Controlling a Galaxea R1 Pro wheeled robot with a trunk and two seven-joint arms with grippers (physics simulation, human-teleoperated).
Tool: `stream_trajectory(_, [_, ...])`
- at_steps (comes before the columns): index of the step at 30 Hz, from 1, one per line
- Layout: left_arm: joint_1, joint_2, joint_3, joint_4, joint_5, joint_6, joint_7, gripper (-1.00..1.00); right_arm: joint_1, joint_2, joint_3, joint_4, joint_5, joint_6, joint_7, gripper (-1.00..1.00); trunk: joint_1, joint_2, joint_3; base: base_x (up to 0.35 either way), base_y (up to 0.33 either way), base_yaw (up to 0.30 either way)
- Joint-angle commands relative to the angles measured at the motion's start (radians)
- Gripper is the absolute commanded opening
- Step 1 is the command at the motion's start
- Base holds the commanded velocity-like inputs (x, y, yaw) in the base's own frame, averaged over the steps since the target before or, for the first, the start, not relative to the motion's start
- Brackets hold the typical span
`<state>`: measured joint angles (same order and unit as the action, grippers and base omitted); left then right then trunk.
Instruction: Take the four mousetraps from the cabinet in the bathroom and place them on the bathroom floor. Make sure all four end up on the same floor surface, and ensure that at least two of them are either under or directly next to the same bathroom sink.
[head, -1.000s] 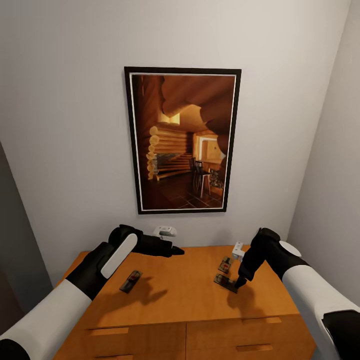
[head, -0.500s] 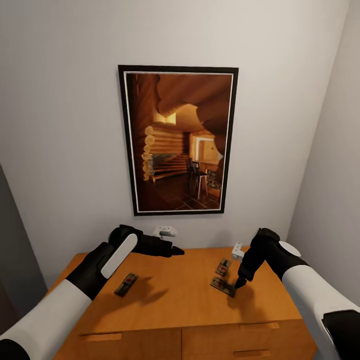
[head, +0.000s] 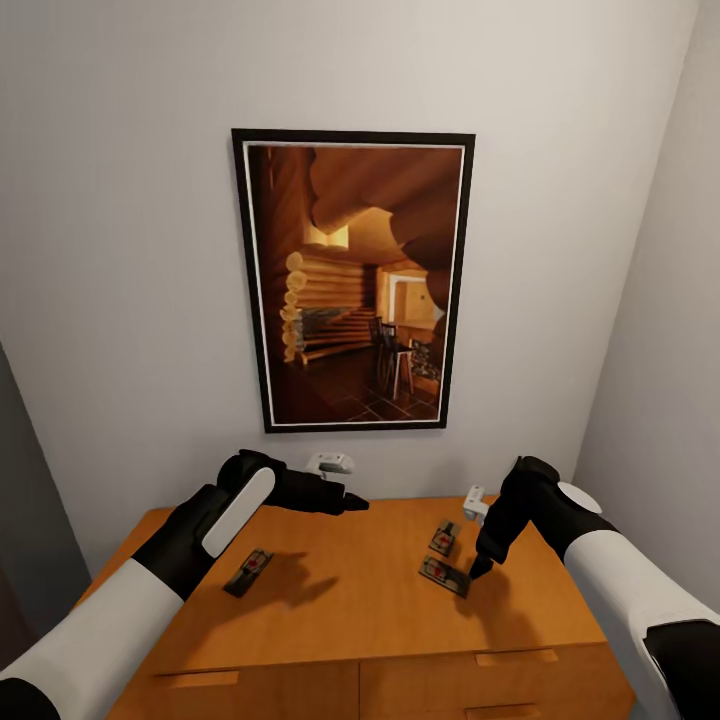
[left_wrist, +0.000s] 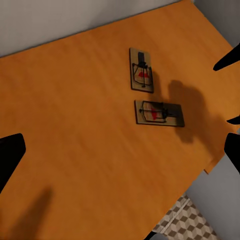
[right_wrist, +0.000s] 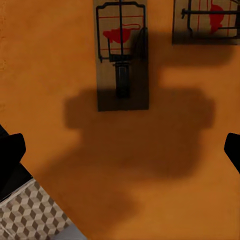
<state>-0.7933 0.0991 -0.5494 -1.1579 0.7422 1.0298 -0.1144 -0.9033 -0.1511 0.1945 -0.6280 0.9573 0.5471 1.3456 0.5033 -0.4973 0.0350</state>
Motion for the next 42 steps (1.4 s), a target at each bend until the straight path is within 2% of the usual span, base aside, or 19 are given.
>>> stream_trajectory(1, [0.000,0.001,-0.001,0.000,-0.010,0.001,-0.010,1.00,0.000,-0.001,0.004,-0.001,0.001,0.010,0.006,1.00,0.000,-0.001,0.000,0.003,-0.004,0.000])
stream_trajectory(31, [-0.001,0.001,0.000,0.000,-0.010,0.001,-0.010,1.00,0.000,-0.002,-0.004,-0.002,0.000,0.012,0.004,1.00,0.000,-0.001,0.000,0.000,0.000,0.000])
stream_trajectory(42, [-0.001,0.001,0.000,-0.001,-0.010,0.001,-0.011,1.00,0.000,-0.002,-0.008,-0.002,-0.002,0.012,0.002,1.00,0.043,-0.078,-0.035,0.000,0.000,0.000])
